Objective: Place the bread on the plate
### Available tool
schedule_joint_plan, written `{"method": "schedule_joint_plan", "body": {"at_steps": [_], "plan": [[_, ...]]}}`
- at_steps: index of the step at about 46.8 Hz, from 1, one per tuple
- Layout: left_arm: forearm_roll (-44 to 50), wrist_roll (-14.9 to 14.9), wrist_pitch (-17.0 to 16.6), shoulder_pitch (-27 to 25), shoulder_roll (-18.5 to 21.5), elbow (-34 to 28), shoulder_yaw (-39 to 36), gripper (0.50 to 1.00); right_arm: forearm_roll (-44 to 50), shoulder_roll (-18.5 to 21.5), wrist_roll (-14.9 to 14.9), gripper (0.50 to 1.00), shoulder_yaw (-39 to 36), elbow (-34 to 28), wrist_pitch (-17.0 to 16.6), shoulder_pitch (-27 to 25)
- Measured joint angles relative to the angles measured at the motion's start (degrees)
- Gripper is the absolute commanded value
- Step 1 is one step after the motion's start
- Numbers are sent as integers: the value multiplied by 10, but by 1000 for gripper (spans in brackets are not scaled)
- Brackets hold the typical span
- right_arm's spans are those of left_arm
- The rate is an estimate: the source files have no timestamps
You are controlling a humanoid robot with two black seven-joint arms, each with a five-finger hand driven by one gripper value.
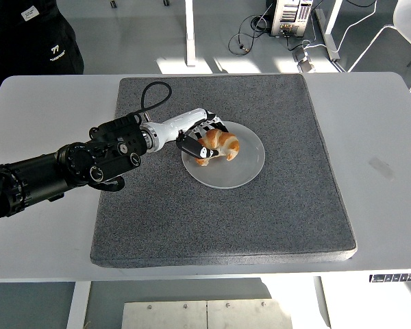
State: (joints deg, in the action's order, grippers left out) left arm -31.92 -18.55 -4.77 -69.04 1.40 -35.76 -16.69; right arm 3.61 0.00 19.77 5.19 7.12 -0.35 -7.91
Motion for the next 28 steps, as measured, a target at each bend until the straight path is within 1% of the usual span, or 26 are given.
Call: {"method": "schedule_joint_plan", "body": {"at_steps": [6,9,14,19,22,28], "plan": [[-1,0,-16,0,0,0,0,658,0,0,0,1000,0,0,0,0],[-1,-1,-25,0,0,0,2,735,0,0,0,1000,0,0,0,0],[0,-3,-31,0,0,0,5,822,0,0,0,1000,0,0,0,0],[1,-4,-36,0,0,-1,7,870,0,0,0,1000,0,0,0,0],[2,-4,-36,-1,-3,-1,8,883,0,0,0,1000,0,0,0,0],[3,-5,-37,-2,-6,-2,9,887,0,0,0,1000,0,0,0,0]]}}
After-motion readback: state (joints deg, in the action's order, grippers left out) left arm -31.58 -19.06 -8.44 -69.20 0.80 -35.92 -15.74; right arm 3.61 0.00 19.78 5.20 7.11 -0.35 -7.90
